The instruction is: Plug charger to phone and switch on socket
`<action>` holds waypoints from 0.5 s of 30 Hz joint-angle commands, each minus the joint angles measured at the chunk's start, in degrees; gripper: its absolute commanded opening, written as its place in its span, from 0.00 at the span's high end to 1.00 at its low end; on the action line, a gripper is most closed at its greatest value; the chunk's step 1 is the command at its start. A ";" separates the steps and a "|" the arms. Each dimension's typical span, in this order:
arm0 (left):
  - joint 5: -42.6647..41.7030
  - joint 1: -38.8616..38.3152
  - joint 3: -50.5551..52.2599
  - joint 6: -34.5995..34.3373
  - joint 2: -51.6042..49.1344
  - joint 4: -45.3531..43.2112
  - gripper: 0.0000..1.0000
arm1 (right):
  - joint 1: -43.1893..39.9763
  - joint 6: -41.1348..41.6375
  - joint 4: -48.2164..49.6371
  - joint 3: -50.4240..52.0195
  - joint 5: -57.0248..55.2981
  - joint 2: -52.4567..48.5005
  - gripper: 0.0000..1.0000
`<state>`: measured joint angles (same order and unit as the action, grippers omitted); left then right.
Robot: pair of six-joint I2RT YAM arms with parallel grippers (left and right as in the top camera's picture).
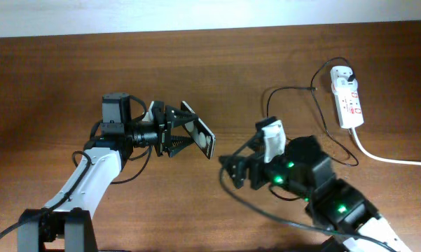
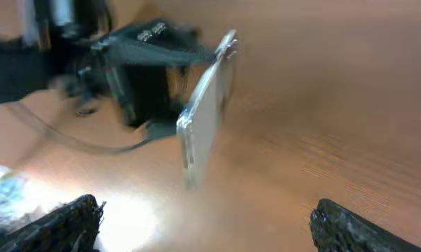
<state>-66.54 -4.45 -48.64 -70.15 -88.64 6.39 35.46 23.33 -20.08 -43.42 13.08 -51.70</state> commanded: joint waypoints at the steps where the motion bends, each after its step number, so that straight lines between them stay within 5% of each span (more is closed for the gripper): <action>1: -0.90 -0.07 -0.83 -0.17 0.15 -0.39 0.43 | 9.81 -0.37 3.45 -1.22 -17.70 -3.82 0.01; 9: -3.32 -0.07 -0.83 -1.22 0.15 -0.35 0.43 | 14.01 -0.39 18.69 -1.22 -21.97 -19.12 0.08; 15: -4.63 -0.07 -0.83 -1.20 0.15 -0.35 0.43 | 13.97 -0.39 23.08 -1.22 -24.22 -22.64 0.26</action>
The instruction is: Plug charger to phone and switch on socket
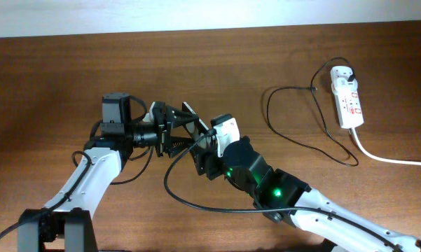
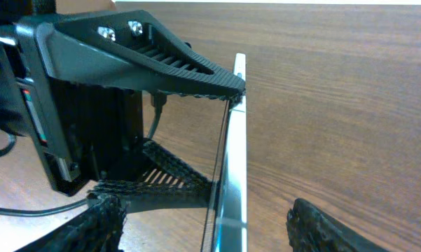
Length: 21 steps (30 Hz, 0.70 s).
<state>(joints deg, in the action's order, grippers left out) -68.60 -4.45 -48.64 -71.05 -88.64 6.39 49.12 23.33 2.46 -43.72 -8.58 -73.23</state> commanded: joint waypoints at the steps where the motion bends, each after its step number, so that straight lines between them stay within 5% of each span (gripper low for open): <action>1: -2.58 -0.07 -0.83 -0.31 0.15 -0.35 0.43 | 0.31 -0.39 0.87 -0.92 -2.62 -1.40 0.30; 7: -2.54 -0.07 -0.83 -0.09 0.15 -0.37 0.41 | 0.33 -0.37 2.12 -0.92 -2.38 -1.57 0.63; 13: -2.49 -0.07 -0.83 -0.09 0.15 -0.37 0.39 | 0.33 -0.37 2.10 -0.92 0.04 -1.57 0.85; 18: -2.10 -0.07 -0.83 -0.09 0.15 -0.37 0.38 | 0.37 -0.37 2.08 -0.92 0.96 -1.57 0.92; 21: -1.88 -0.04 -0.83 -0.11 0.15 -0.37 0.29 | 0.37 -0.37 2.08 -0.92 1.51 -1.55 0.96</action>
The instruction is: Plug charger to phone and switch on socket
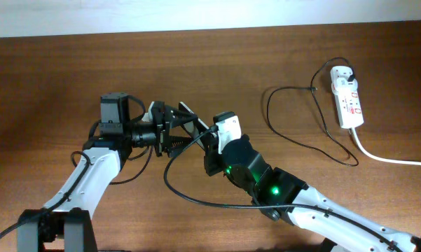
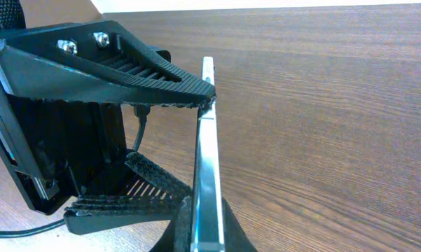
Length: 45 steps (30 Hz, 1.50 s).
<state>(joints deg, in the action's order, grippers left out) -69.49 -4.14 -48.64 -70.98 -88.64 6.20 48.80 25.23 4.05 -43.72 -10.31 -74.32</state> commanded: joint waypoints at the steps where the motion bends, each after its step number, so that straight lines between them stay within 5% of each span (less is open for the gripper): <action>1: -1.07 0.22 -0.83 -0.17 0.15 -0.92 0.21 | 0.68 -2.27 0.48 -0.92 3.21 -0.46 0.96; 4: -2.78 0.83 -0.85 -0.17 0.15 -11.34 0.01 | 0.63 -2.27 0.50 -0.92 3.19 0.26 0.96; 8: -4.85 2.56 -0.85 1.88 2.49 -21.90 0.01 | -4.39 7.91 -5.38 -0.92 3.87 4.52 0.96; 13: -9.42 8.48 -0.83 13.27 15.41 -21.33 0.01 | -13.05 17.55 -7.08 -0.87 18.80 6.73 0.96; 16: -6.19 8.96 -0.83 28.83 21.64 1.46 0.01 | -16.00 20.44 -7.78 -0.85 23.04 8.02 0.96; 18: 12.13 11.15 -0.83 46.97 28.13 29.73 0.01 | -20.55 20.76 -13.14 -0.85 26.12 12.98 0.96; 20: 25.62 12.09 -0.83 50.77 35.39 40.85 0.01 | -23.56 20.92 -16.76 -0.52 26.25 16.24 0.96; 23: 37.46 12.09 -0.83 46.23 37.05 44.89 0.01 | -23.80 25.62 -15.30 1.99 26.25 17.03 0.96; 24: 37.42 12.09 -0.83 37.35 35.43 44.85 0.01 | -23.80 29.27 -14.08 3.13 26.21 16.96 0.96; 28: 17.92 12.07 -0.83 24.94 24.41 37.29 0.01 | -23.69 44.78 -0.68 8.24 26.25 16.52 0.96; 31: 11.13 12.02 -0.83 17.62 13.90 32.54 0.01 | -23.50 53.40 -0.09 8.44 28.28 13.53 0.96; 36: 12.09 5.77 -0.83 4.11 9.09 14.47 0.01 | -18.36 61.53 4.00 8.44 27.91 7.02 0.96; 37: 13.75 4.07 -0.83 1.70 9.09 9.88 0.08 | -17.59 64.28 3.96 8.44 27.89 6.34 0.96; 45: 18.93 -1.14 -0.83 -3.65 9.09 7.52 0.21 | -16.81 74.14 9.09 8.44 31.15 6.01 0.96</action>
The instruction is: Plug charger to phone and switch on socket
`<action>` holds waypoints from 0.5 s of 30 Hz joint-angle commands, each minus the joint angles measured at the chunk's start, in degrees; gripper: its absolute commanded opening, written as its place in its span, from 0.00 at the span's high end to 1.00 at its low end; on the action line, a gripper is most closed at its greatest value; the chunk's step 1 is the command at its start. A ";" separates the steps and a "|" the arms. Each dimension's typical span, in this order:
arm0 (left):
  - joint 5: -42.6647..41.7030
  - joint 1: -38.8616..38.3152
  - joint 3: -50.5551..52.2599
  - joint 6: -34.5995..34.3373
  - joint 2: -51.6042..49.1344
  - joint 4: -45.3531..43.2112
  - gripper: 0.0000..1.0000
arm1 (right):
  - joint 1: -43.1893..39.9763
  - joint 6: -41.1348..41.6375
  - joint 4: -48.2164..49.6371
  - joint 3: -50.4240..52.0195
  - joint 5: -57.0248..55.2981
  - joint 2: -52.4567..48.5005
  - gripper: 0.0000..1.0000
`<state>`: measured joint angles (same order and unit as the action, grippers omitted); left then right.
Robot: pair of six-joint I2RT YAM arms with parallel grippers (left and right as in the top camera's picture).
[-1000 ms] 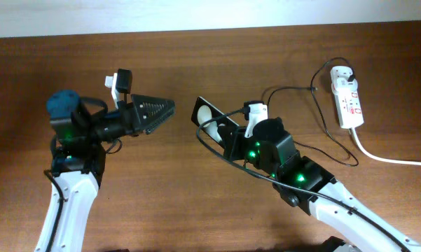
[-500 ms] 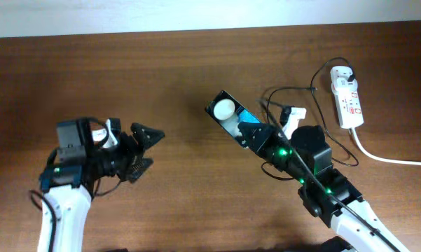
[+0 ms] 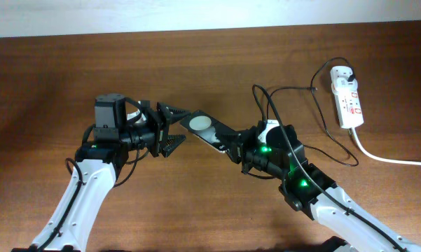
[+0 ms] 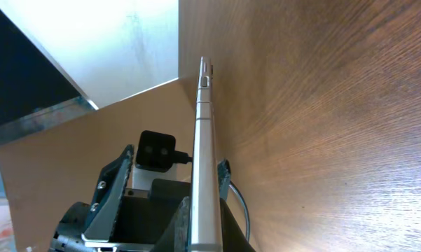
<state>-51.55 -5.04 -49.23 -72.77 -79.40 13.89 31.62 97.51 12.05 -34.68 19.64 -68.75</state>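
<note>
The phone lies slanted above the table, back side up with a white round patch. My right gripper is shut on its right end; in the right wrist view the phone stands edge-on, pinched by the right gripper. My left gripper is open, its fingers spread on either side of the phone's left end. The white power strip lies at the far right. A black charger cable loops from it across the table; its free plug does not show.
The power strip's white cord runs off the right edge. The right arm's body with green lights covers part of the cable loop. The left arm reaches in from the lower left over the brown wooden table.
The phone was edge-up in the left gripper with the right gripper shut on its end. Now it lies flatter, back up and further right, in the right gripper alone; the left gripper is open.
First my left gripper held the phone up while the right gripper stood open well to the right. Then the open right gripper was around the phone's end, then shut on it. Now the left gripper has let go and the right one holds the phone.
</note>
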 commanded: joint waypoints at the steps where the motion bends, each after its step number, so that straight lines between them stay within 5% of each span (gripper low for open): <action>1: 0.98 -0.24 -0.24 -3.15 -0.15 -0.17 0.35 | 0.37 4.28 1.11 -0.61 1.62 0.44 0.96; 8: 1.66 -4.44 -0.24 -9.07 -0.15 -1.20 0.48 | 2.56 10.38 2.36 -0.61 0.74 0.44 0.96; 15: 2.05 -6.16 -0.24 -9.11 -0.15 -4.09 0.74 | 2.56 11.04 2.36 -0.61 0.72 0.44 0.96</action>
<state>-49.54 -10.04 -49.23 -82.15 -79.40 10.46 33.80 108.73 14.48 -34.70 19.38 -68.73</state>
